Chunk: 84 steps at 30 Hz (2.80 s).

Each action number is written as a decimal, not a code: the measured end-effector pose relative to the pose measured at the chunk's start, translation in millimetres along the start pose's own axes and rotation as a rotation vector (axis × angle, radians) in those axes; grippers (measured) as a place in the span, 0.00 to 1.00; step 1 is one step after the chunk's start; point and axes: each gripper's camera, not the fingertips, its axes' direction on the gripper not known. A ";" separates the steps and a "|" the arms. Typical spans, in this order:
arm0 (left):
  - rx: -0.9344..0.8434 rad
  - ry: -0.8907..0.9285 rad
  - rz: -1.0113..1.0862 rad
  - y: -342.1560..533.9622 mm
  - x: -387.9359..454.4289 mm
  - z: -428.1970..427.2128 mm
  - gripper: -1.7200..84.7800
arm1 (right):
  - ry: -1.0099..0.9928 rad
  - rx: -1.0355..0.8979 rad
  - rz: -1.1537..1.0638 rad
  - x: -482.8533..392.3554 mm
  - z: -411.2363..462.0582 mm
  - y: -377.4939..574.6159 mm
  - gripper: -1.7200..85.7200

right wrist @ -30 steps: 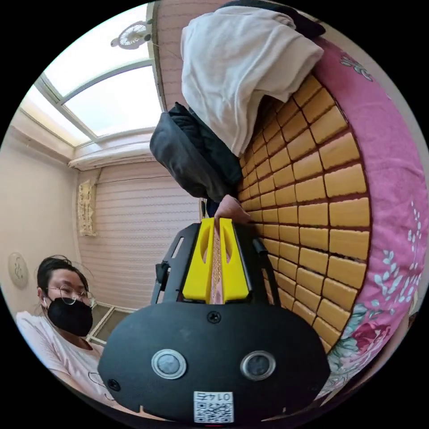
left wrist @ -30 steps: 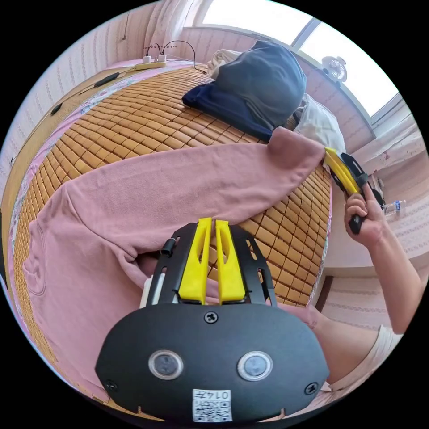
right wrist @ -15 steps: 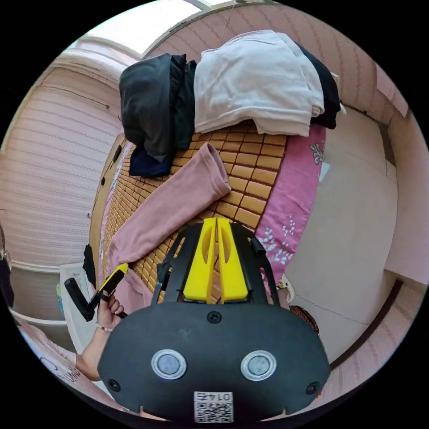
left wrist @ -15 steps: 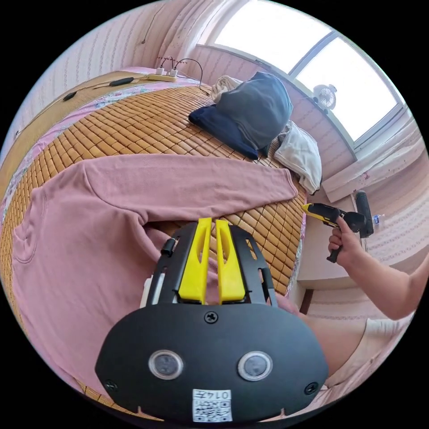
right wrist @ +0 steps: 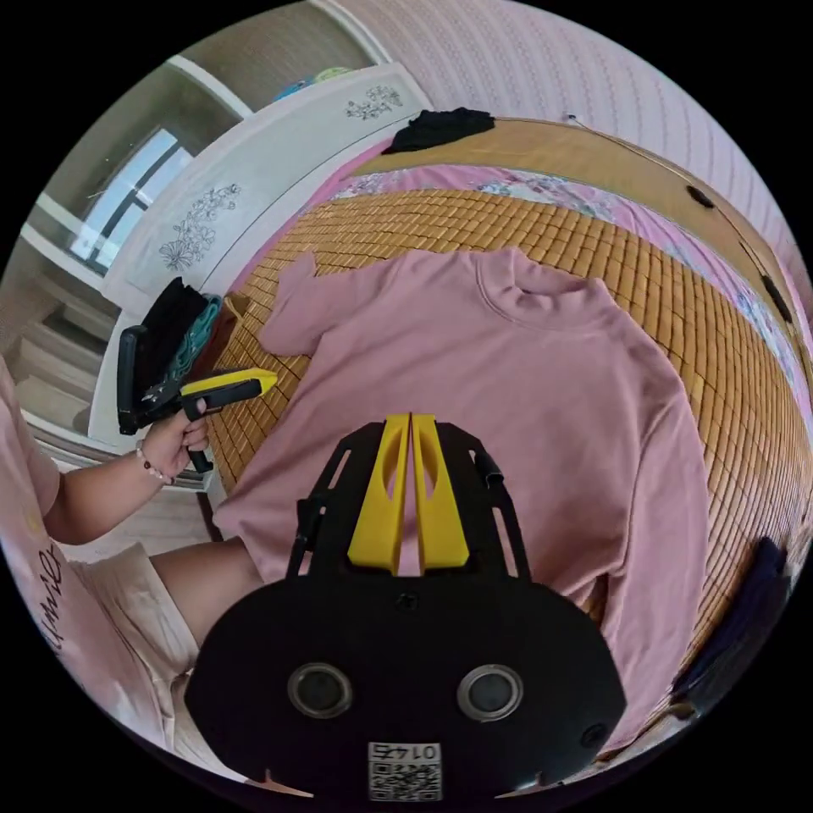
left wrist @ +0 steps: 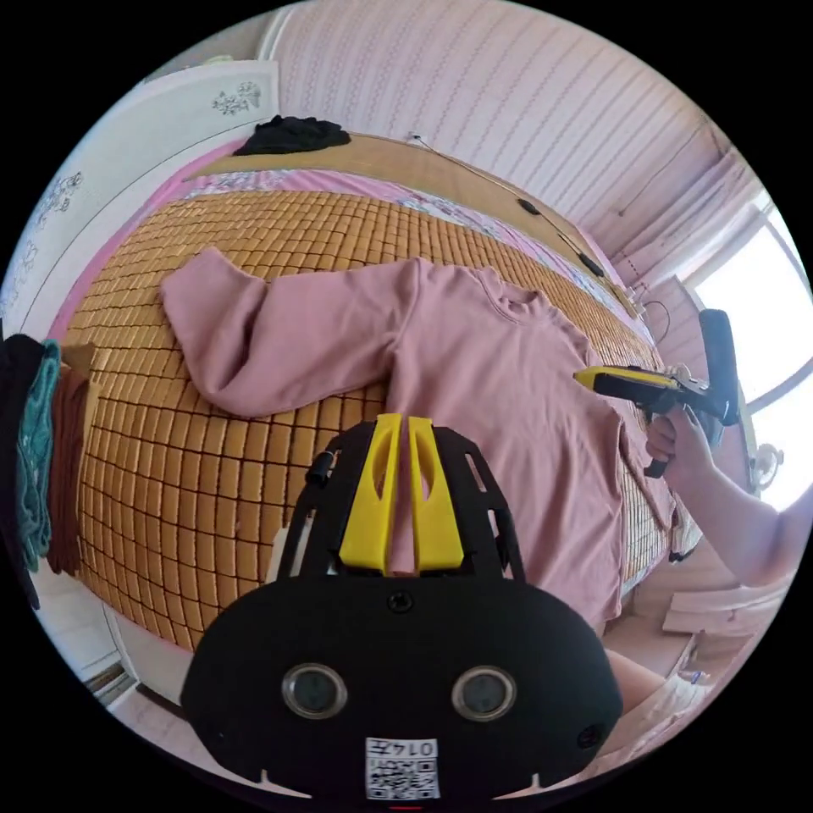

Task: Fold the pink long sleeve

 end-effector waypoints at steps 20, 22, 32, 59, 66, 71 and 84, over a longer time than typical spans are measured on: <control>0.100 -0.008 -0.322 -18.4 -247.5 -31.7 0.02 | 0.045 -0.196 -0.504 -302.4 259.6 -411.5 0.04; 0.194 -0.031 -0.317 5.7 -244.5 -65.2 0.02 | -0.125 -0.136 -0.731 -347.4 241.6 -418.7 0.04; 0.120 -0.080 -0.462 113.8 -247.1 -124.0 0.08 | -0.205 -0.216 -0.761 -394.0 260.1 -432.6 0.09; 0.093 -0.312 -0.652 119.3 -309.5 -114.6 0.13 | 0.170 -0.325 -0.557 -345.9 289.8 -365.6 0.11; 0.087 -0.270 -0.554 103.8 -293.6 -109.7 0.07 | 0.167 -0.261 -0.510 -314.9 268.8 -326.3 0.04; 0.329 0.130 -0.297 87.4 -246.6 -143.3 0.07 | -0.049 -0.035 -0.335 -240.0 183.0 -292.5 0.02; -0.203 1.140 0.542 53.6 86.5 -29.5 0.07 | 0.077 0.123 0.392 51.3 -52.3 25.4 0.03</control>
